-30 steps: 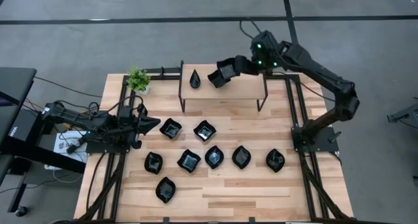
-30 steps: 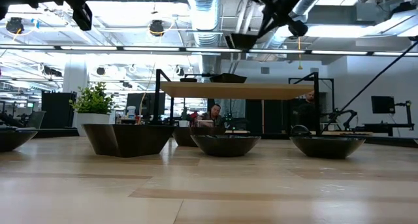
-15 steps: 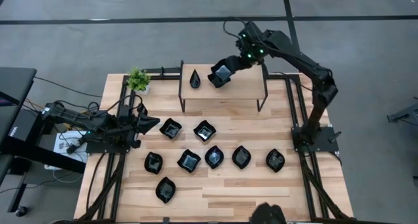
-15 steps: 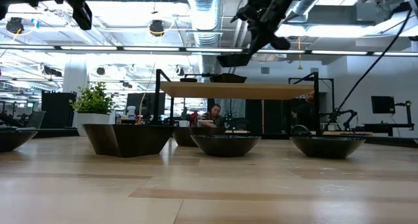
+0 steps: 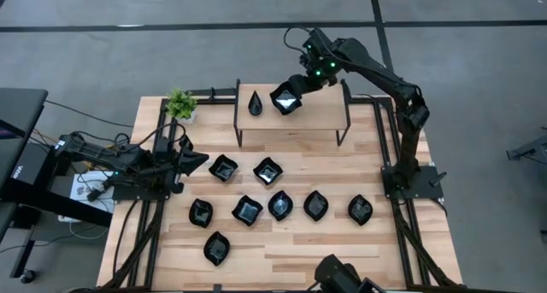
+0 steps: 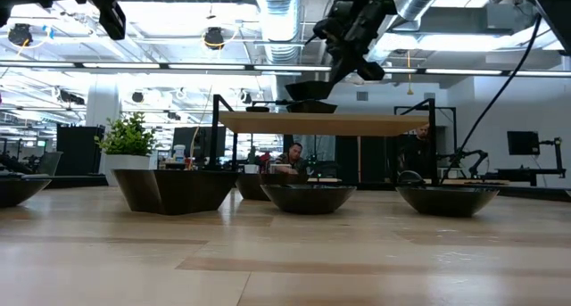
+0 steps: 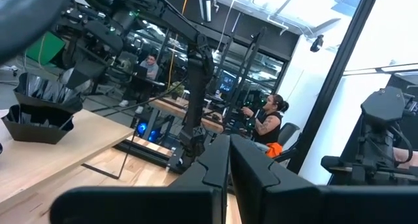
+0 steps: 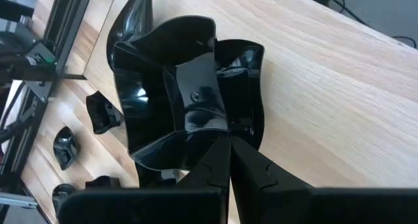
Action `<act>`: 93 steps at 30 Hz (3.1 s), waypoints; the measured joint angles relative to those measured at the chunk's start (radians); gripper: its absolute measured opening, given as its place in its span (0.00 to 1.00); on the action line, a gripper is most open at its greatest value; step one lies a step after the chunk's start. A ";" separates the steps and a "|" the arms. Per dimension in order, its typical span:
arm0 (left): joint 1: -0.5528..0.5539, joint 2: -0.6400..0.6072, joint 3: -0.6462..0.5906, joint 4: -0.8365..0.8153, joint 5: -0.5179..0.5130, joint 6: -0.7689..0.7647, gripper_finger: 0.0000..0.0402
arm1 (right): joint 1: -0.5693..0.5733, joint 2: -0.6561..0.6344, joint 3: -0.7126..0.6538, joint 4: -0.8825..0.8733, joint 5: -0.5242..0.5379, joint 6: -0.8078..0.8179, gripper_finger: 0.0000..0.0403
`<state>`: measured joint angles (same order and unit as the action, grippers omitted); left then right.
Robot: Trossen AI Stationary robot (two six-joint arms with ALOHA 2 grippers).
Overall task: Pick & Place Mini shaped plates
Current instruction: Stack the black distorted square plate on top of the black distorted square plate on the shelf, then stack the black distorted square plate on top of the black distorted square plates on the shelf
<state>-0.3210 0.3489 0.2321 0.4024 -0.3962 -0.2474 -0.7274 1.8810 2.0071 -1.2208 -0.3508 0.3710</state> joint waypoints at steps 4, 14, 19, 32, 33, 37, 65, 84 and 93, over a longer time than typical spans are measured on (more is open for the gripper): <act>0.000 0.000 0.000 0.005 0.000 0.001 0.04 | 0.000 0.000 0.000 0.001 -0.002 -0.012 0.00; 0.000 0.000 0.000 0.017 0.000 0.003 0.04 | -0.001 0.007 -0.001 0.007 0.022 0.026 0.00; 0.000 0.000 0.000 0.019 0.000 0.003 0.04 | -0.002 0.007 -0.001 -0.010 0.027 0.004 0.00; 0.000 0.000 0.000 0.025 0.000 0.003 0.04 | -0.001 0.005 -0.050 0.036 0.014 -0.030 0.00; 0.000 0.000 0.000 0.025 0.000 0.003 0.04 | -0.002 0.005 -0.050 0.032 0.014 -0.030 0.00; 0.000 0.000 0.000 0.025 0.000 0.003 0.04 | -0.002 0.005 -0.050 0.024 0.012 -0.030 0.00; 0.000 0.000 0.000 0.026 0.000 0.003 0.04 | 0.040 0.005 -0.050 0.025 0.024 0.042 0.00; 0.000 0.000 0.000 0.026 0.000 0.004 0.04 | 0.022 0.005 -0.026 -0.060 0.038 -0.012 0.27; 0.000 0.000 0.000 0.026 0.000 0.003 0.04 | 0.094 -0.150 0.016 -0.174 0.061 -0.211 0.28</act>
<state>-0.3208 0.3489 0.2321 0.4286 -0.3962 -0.2440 -0.6335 1.7308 2.0232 -1.3949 -0.2900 0.1605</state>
